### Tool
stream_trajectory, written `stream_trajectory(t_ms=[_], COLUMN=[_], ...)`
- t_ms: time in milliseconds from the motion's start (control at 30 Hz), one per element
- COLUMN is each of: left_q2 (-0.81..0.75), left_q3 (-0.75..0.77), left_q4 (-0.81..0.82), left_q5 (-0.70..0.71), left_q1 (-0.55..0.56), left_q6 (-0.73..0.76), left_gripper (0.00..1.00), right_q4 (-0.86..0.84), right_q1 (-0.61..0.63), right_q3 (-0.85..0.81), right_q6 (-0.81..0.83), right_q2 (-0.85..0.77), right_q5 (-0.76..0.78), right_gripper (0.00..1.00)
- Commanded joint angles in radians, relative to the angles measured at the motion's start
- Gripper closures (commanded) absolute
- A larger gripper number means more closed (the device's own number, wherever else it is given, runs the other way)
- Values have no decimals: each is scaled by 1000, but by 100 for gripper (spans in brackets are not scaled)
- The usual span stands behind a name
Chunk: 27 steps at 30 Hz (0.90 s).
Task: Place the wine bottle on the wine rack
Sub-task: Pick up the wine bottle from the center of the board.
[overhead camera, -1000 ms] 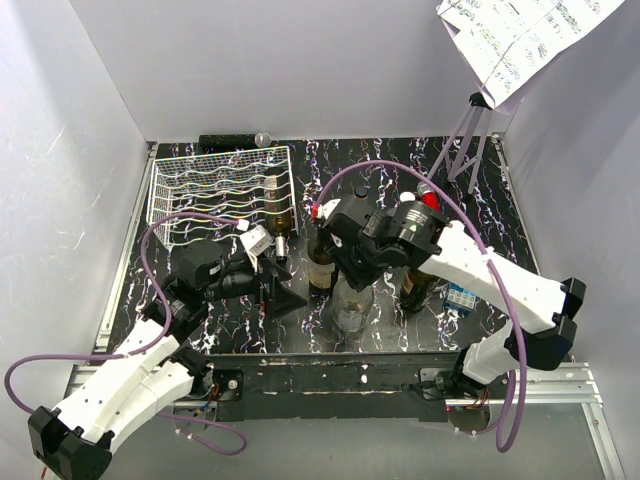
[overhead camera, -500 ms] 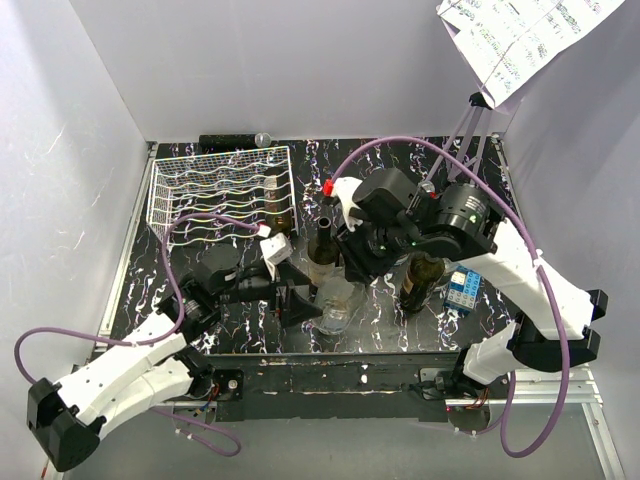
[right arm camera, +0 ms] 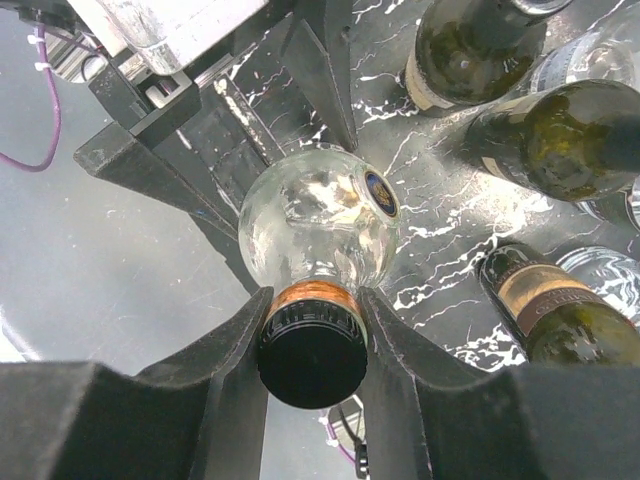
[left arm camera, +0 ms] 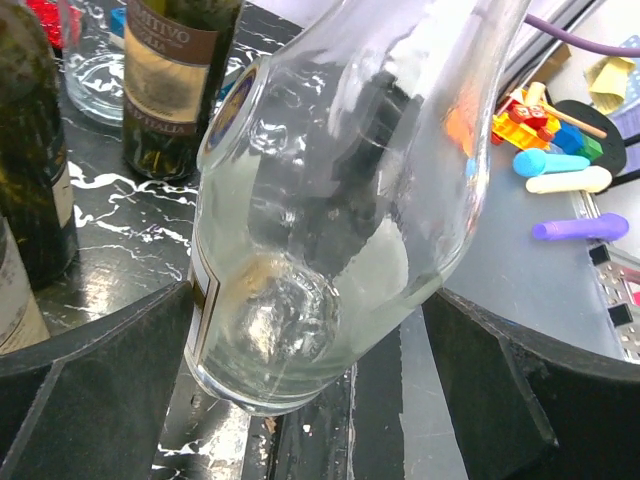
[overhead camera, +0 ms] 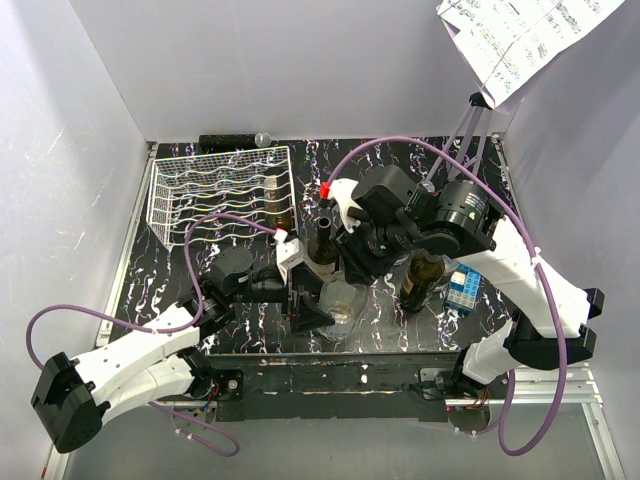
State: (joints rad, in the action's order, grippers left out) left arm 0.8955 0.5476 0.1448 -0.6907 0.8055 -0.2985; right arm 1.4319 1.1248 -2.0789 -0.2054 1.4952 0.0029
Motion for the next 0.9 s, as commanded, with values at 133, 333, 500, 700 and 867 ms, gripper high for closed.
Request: stream_trajectory(t_ms=[133,333,500,700,867], left_q2=[23,0,12,48,80], left_q3=[-3,-43,-37,-20,-3], left_q4=[121,180,165,168,199], left_q5=[-105,-95,-81,-96,-133], left_q1=[8,8,8,8,8], left_q6=[85,194,232,226,188], left_gripper=[2,2,2,2,2], right_q4=[-249,-314,-350,-370,-384], right_q1=[12,20,20,20,20], right_q3=[60,125,131,122,105], right_q6=[43,72,80,87,93], right_q2=[-82,-115,-125,-125,-125], right_q5=[-201,-215,-199,-196,-202], right_gripper=[99,99,99,99,99])
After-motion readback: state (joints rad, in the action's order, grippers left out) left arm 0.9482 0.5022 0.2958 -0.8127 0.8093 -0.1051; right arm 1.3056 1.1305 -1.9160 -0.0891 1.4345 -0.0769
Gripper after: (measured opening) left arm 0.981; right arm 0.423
